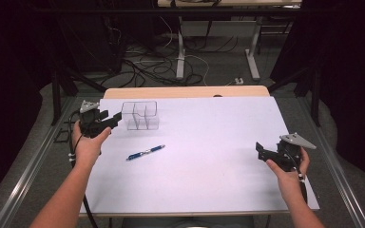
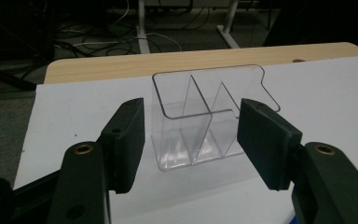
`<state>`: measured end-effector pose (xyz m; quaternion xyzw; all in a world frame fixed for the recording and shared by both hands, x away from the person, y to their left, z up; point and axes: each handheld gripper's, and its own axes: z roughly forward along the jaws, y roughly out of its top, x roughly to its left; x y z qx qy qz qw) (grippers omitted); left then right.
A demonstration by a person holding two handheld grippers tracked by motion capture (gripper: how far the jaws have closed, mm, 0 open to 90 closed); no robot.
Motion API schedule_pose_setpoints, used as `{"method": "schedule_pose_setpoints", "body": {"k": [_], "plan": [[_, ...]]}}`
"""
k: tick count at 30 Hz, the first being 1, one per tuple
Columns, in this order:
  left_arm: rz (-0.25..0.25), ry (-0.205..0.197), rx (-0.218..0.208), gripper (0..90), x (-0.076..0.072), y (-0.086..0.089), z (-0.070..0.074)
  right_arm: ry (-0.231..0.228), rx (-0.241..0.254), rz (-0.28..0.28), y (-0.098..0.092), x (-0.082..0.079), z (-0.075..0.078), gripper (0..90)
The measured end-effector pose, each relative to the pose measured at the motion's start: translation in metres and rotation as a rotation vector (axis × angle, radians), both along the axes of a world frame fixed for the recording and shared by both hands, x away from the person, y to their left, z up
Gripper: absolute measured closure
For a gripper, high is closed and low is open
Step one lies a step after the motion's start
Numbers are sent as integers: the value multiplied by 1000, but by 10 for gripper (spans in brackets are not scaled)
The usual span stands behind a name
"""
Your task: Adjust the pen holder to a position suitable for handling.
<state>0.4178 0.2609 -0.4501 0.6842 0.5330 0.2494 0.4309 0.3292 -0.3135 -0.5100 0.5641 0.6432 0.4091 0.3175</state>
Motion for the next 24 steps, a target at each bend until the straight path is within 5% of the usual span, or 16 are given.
{"method": "schedule_pose_setpoints", "body": {"k": [15,24], "plan": [[64,132,0,551,43,-7,28,10,11,-5,0,1,-3,60],[61,177,-4,578,60,-12,35,26,16,-1,-1,1,-3,65]]}}
